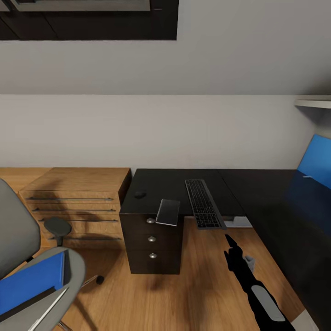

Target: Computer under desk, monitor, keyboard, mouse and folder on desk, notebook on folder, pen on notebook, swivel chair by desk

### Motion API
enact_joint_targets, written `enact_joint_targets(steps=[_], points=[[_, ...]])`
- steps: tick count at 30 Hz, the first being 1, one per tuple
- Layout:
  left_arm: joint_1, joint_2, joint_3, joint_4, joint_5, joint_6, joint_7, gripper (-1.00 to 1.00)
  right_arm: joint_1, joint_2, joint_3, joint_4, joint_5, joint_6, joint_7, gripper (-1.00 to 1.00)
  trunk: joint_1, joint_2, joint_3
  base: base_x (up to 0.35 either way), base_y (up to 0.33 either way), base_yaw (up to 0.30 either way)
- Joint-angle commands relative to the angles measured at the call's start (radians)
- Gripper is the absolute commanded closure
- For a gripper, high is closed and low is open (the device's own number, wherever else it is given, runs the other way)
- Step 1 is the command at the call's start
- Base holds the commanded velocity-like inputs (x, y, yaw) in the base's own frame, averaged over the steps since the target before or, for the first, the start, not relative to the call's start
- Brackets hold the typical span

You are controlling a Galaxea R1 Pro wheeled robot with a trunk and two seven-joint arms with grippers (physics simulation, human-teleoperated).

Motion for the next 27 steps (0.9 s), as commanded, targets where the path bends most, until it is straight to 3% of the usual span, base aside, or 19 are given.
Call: enact_joint_targets(steps=[1,21,27], points=[[-0.001,0.001,-0.008,0.001,0.011,-0.005,0.002,-1.0,-0.001,0.0,-0.002,-0.002,-0.01,0.012,0.003,-1.0,0.0,0.0,-0.001,0.0,0.0,0.0],[-0.001,0.001,-0.01,0.001,0.01,-0.005,-0.003,-1.0,-0.001,0.001,0.001,-0.011,-0.009,0.026,0.004,-1.0,0.0,0.0,-0.001,0.002,0.0,0.0],[-0.002,0.002,-0.011,0.001,0.009,-0.005,-0.004,-1.0,-0.001,0.001,0.001,-0.011,-0.009,0.026,0.004,-1.0,0.0,0.0,-0.001,0.161,0.0,0.0]])
